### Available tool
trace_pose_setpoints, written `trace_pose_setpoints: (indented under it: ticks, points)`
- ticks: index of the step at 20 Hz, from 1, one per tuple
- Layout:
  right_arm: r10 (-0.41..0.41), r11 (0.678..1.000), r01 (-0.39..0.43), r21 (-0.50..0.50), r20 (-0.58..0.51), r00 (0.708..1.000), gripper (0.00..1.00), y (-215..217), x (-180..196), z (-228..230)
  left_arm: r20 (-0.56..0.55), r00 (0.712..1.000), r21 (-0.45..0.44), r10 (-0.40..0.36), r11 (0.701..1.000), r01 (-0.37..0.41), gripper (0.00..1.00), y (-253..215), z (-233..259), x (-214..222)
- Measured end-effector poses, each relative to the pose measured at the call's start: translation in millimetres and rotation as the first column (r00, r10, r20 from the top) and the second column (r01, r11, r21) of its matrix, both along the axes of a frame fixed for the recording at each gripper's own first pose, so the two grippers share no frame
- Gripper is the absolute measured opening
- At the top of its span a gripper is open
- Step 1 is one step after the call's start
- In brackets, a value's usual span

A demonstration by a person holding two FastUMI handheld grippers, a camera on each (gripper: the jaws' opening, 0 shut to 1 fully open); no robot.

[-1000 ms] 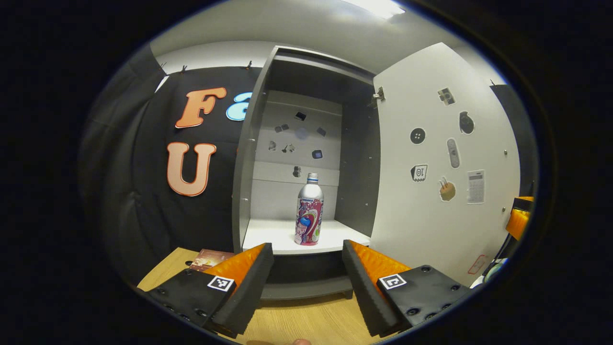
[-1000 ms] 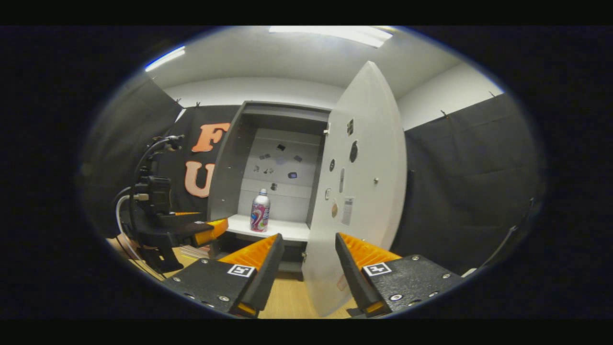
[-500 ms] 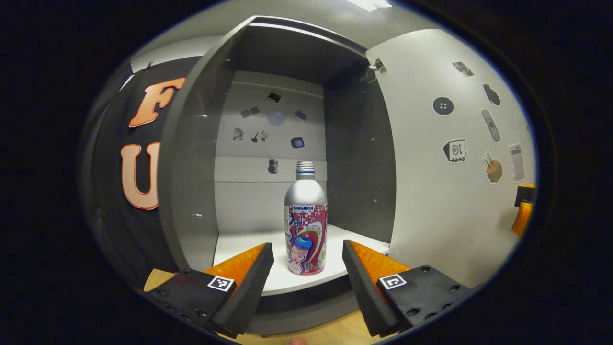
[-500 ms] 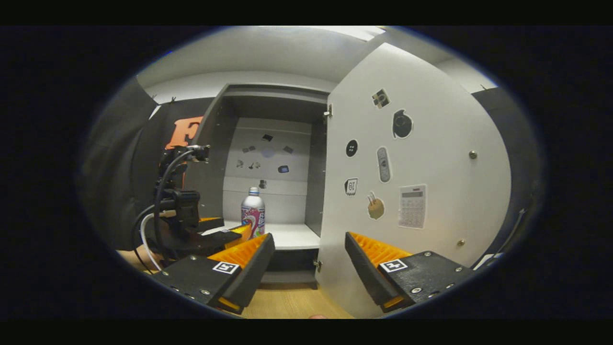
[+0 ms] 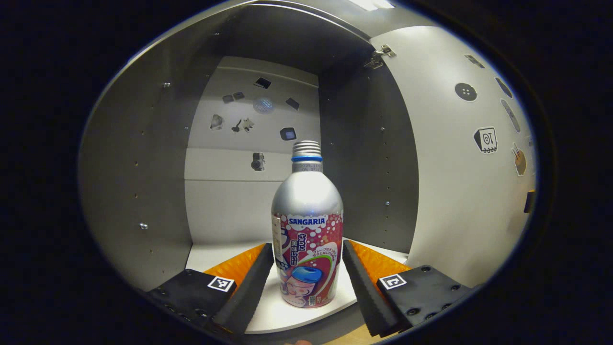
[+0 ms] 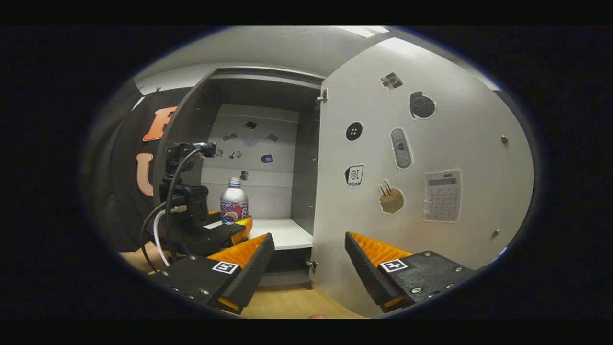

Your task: Open the cabinet door with the right hand, grasp the bottle in the cabinet with the left hand and place it on the coaster, then close the cabinet door with the right hand.

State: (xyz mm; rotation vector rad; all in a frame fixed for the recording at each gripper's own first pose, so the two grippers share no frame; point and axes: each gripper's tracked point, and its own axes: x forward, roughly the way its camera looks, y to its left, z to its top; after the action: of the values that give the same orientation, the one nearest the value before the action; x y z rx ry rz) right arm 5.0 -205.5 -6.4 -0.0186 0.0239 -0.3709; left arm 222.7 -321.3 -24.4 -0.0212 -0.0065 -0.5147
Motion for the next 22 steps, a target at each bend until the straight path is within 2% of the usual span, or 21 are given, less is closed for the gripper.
trace_pose_setpoints:
  ticks: [5,6,9,12,22]
  points:
    - [0.02,1.0,-0.02,0.007,-0.015,1.0,0.91,2,2,-3,0.006,1.0,0.0,0.004,1.0,-0.004,0.94,-3,2,5]
    - [0.026,1.0,-0.026,0.002,-0.011,1.0,0.91,0,-1,-2,0.003,1.0,-0.002,0.012,1.0,-0.012,0.85,-2,2,0]
    - [0.066,0.998,-0.066,0.006,0.01,0.998,0.91,3,-13,4,0.023,0.999,0.005,0.046,0.999,-0.046,0.85,7,8,-7]
    - [0.101,0.995,-0.101,0.009,0.029,0.994,0.91,4,-31,10,0.057,0.996,0.009,0.073,0.997,-0.074,0.82,15,18,-24]
    - [0.216,0.976,-0.214,-0.035,0.071,0.974,0.91,10,-83,18,0.1,0.986,0.012,0.13,0.991,-0.132,0.81,31,36,-113]
